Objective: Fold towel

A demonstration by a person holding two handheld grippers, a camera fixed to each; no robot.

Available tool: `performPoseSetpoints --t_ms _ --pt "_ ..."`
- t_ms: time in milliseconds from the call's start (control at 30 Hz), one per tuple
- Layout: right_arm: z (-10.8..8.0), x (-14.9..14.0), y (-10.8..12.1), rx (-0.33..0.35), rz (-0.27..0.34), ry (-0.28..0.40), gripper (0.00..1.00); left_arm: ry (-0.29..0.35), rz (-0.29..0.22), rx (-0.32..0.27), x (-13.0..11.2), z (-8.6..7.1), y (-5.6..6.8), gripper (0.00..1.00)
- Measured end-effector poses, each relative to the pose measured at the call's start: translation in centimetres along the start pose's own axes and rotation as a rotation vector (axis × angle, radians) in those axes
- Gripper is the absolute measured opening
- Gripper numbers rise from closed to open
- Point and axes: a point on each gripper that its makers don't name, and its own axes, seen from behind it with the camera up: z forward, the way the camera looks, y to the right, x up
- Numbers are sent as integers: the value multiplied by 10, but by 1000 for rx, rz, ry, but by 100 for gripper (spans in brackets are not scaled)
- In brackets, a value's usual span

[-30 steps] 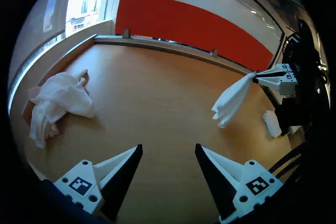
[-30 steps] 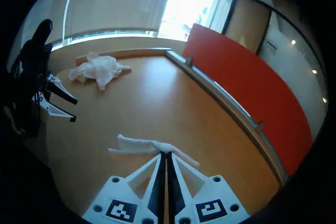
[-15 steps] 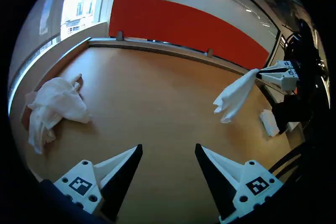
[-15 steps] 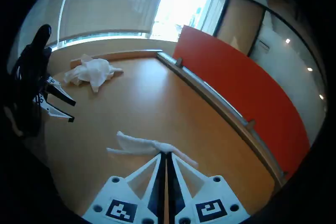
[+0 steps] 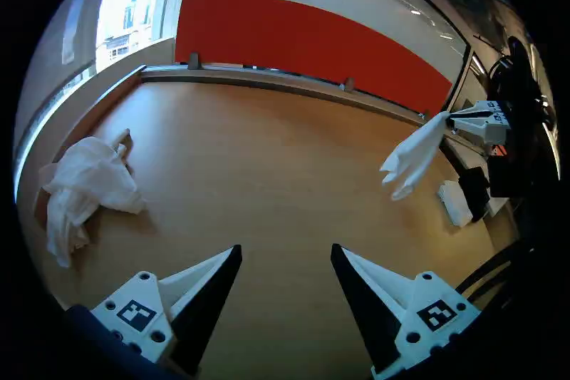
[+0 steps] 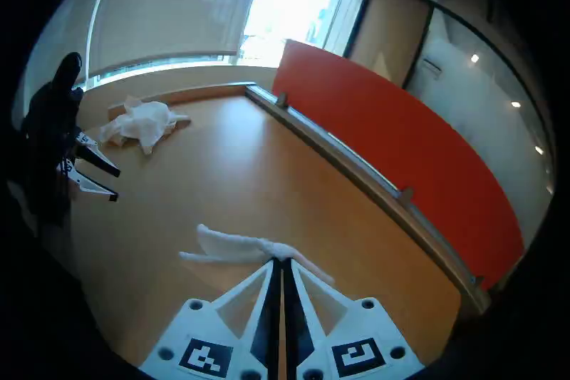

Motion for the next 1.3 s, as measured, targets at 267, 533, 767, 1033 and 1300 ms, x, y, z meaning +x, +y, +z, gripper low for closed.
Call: performPoseSetpoints --t_ms 267,533,767,1033,1300 --pt "-19 -29 32 -31 20 -25 2 -9 16 9 0 6 5 93" --pt "-35 -56 65 -57 60 -39 2 -18 24 21 1 12 10 93" --pt "-49 -79 97 -85 90 -52 2 -27 37 34 1 16 13 93" --pt "-65 -109 136 -124 90 -94 2 -35 44 46 4 21 16 93" --pt "-83 -136 173 -164 106 -125 2 -38 51 56 9 25 19 93"
